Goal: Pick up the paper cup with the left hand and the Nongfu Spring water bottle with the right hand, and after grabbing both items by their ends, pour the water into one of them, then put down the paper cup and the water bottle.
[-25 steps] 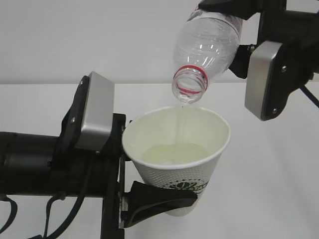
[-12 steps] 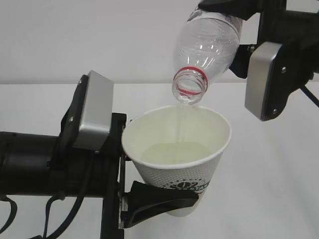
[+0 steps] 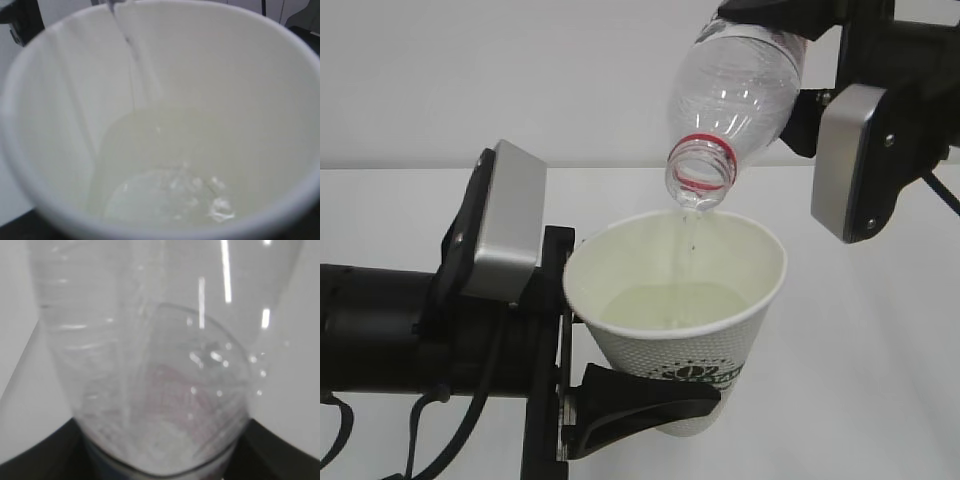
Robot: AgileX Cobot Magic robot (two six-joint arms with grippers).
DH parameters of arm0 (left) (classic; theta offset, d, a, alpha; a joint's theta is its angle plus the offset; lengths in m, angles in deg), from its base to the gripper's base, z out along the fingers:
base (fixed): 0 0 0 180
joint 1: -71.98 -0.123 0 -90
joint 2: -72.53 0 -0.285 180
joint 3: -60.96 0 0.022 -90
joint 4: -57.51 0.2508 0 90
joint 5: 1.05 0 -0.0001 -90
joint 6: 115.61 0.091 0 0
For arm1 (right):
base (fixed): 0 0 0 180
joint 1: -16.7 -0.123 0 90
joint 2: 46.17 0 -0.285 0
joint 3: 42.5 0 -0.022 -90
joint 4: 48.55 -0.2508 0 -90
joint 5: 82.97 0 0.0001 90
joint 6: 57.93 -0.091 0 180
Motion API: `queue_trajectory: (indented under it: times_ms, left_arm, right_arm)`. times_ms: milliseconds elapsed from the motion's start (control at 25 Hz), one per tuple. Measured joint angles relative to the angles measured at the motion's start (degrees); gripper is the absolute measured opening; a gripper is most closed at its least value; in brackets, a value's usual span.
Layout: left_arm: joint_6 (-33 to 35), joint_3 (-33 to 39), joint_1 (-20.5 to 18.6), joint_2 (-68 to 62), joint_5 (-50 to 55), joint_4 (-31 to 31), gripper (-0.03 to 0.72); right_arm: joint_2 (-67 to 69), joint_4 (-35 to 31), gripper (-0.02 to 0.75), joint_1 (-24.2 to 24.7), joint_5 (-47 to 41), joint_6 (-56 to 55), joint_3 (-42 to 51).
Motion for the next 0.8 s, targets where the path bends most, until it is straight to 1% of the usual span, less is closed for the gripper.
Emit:
queue_trajectory:
  times_ms: [800]
  left_arm:
    - [0.0, 0.0, 0.0, 0.0, 0.0, 0.0, 0.491]
  right_arm:
    - [0.0, 0.0, 0.468, 0.0, 0.5, 0.1, 0.0]
